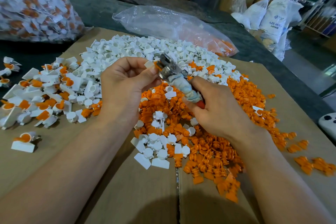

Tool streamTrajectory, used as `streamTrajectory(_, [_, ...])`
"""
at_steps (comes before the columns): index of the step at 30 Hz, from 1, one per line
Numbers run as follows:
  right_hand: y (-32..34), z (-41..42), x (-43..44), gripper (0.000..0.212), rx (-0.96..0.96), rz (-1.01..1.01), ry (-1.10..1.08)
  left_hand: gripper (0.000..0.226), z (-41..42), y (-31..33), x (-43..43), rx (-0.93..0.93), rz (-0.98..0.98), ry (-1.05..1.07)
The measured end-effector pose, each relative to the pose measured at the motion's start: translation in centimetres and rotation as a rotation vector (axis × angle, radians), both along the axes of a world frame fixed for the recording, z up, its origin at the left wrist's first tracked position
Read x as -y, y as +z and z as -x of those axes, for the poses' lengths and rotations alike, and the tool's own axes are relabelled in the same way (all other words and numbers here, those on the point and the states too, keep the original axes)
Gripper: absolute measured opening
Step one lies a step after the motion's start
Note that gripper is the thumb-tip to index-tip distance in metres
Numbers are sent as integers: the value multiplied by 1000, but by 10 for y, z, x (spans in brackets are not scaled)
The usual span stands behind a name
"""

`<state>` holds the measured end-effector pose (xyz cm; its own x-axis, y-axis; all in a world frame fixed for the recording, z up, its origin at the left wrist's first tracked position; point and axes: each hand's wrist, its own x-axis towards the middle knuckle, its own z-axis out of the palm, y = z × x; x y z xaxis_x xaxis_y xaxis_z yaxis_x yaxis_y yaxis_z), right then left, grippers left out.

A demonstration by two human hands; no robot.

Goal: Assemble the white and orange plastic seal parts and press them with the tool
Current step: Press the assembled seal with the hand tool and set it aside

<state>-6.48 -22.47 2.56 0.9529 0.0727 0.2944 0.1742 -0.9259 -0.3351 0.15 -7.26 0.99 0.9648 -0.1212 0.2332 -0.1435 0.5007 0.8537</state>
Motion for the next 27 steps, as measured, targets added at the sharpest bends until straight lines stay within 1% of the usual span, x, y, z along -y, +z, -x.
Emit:
streamTrajectory(3, [-1, -1, -2, 12, 3, 9, -7, 19, 0, 0, 0, -14, -10, 13])
streamTrajectory(7, [-1, 0, -6, 20, 30, 31, -4, 18, 2, 2, 0, -17, -16, 30])
streamTrajectory(9, [0, 1, -7, 19, 39, 35, -3, 17, 2, 3, -1, -31, -14, 23])
streamTrajectory(13, [-3, -1, -7, 18, -5, 46, -26, 18, -1, 4, -1, -140, 12, -9])
streamTrajectory(16, [-3, -2, -4, 19, -40, -16, -69, 21, -1, 5, 0, -211, 3, -20])
streamTrajectory(18, [-3, -3, -2, 18, -48, -90, -98, 26, -2, 5, 0, -259, -11, -46])
streamTrajectory(20, [-2, -3, -1, 16, -39, -202, -119, 22, -1, 6, 0, -305, -58, -98])
streamTrajectory(23, [0, -2, -2, 15, -27, -437, -140, 16, 2, 7, 2, -398, -121, -227])
streamTrajectory(25, [2, -2, -3, 10, -33, -613, -134, 15, 3, 8, 2, -458, -113, -326])
streamTrajectory(27, [4, -1, -5, 12, -45, -760, -112, 18, 3, 9, 1, -488, -97, -402])
